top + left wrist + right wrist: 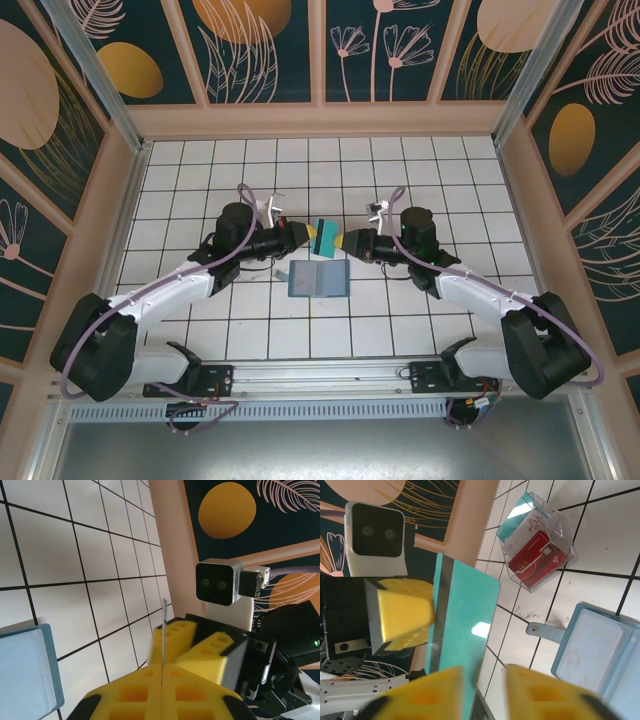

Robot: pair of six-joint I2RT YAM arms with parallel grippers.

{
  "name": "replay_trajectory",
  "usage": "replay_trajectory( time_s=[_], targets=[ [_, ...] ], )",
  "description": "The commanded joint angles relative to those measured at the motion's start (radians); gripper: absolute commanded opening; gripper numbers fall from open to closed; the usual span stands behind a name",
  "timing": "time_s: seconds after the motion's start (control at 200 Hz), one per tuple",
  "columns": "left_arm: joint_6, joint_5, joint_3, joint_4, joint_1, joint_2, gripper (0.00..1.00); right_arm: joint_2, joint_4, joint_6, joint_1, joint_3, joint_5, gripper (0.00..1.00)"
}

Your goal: Take the credit cards out of the card holder

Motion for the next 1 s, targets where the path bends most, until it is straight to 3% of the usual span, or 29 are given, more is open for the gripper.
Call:
replay_trajectory(
  time_s=[0.0,0.03,0.26,0.415,0.676,0.996],
  targets=[
    [0.076,-0.018,0.031,-0.083,0.011,-0.028,0.00,-0.003,-0.016,-0.046,0.001,0.001,-0.011,0.58],
    [0.105,-0.032,0.047,-0.126,0.014,-0.031,0.00,-0.008,-0.026,-0.049,0.000,0.001,-0.005,0.65],
    [0.383,-0.199,0.214,-0.523,0.022,0.000,0.00,-0.052,-0.102,-0.103,-0.001,0.016,0.029,0.87],
    [0.561,-0.462,0.287,-0.710,0.023,0.023,0.00,-0.078,-0.149,-0.134,0.000,0.030,0.059,0.99],
    [0.838,-0.779,0.412,-0.799,0.027,0.026,0.00,-0.108,-0.147,-0.150,0.000,0.013,0.080,0.99],
    [1.198,-0.975,0.488,-0.875,0.041,0.167,0.00,-0.136,-0.109,-0.154,0.000,-0.028,0.095,0.99]
  ],
)
